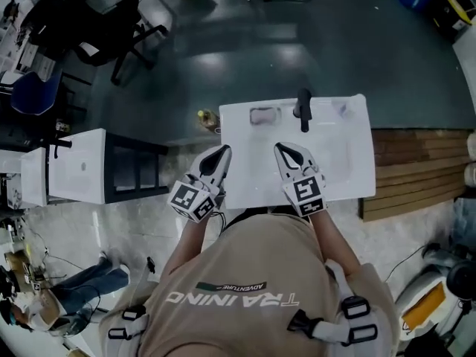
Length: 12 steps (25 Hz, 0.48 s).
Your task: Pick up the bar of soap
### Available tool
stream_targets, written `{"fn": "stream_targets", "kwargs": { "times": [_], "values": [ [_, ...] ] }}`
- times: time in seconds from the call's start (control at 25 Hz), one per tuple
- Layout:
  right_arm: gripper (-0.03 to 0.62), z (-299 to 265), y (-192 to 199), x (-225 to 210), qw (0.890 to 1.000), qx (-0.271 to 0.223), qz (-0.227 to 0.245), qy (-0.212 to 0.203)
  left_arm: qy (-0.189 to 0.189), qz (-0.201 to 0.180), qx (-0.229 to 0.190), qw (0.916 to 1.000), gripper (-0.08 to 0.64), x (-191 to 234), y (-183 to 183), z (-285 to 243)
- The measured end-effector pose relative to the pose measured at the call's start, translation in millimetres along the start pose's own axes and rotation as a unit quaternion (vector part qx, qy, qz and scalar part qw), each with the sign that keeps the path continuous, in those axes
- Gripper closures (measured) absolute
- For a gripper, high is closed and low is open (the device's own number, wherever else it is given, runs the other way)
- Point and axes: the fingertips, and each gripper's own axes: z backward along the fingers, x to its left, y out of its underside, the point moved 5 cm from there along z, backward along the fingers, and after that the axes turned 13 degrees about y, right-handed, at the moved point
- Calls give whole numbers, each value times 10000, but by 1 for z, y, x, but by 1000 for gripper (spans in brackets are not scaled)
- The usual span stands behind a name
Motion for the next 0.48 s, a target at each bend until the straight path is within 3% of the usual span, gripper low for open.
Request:
{"fn": "stream_targets", "kwargs": {
  "times": [0.16,0.32,0.48],
  "values": [
    [588,-12,-21,4,9992,125,207,322,257,-3,-70,9996,560,21,-9,-4],
    [588,-27,-22,15,9989,393,-31,266,470,65,-27,9989,560,42,-4,-2],
    [586,-43,-23,17,9973,543,157,459,701,103,-6,9975,560,57,0,-6]
  ]
}}
